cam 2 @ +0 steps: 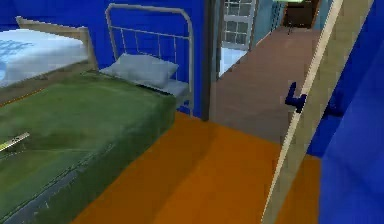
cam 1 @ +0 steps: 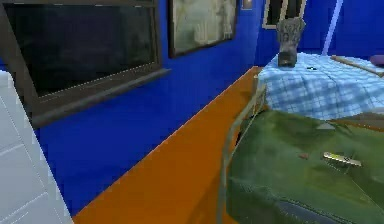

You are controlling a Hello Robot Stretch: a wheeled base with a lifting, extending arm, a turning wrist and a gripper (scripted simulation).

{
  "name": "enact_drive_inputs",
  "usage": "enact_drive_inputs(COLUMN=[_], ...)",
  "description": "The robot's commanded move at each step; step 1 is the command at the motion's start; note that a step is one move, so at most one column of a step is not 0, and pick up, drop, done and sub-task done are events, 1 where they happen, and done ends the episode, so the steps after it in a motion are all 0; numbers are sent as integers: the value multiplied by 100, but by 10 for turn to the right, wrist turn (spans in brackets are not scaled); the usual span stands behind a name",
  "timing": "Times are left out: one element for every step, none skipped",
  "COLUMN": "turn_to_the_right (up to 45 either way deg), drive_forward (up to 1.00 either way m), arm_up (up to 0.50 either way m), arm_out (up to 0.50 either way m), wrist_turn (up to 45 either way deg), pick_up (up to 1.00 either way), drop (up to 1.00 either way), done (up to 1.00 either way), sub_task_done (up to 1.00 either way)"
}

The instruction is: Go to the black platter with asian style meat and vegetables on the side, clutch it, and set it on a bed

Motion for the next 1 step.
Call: enact_drive_inputs(turn_to_the_right=[450], drive_forward=[0], arm_up=[0], arm_out=[0], wrist_turn=[0], pick_up=[0], drop=[0], done=[0], sub_task_done=[0])
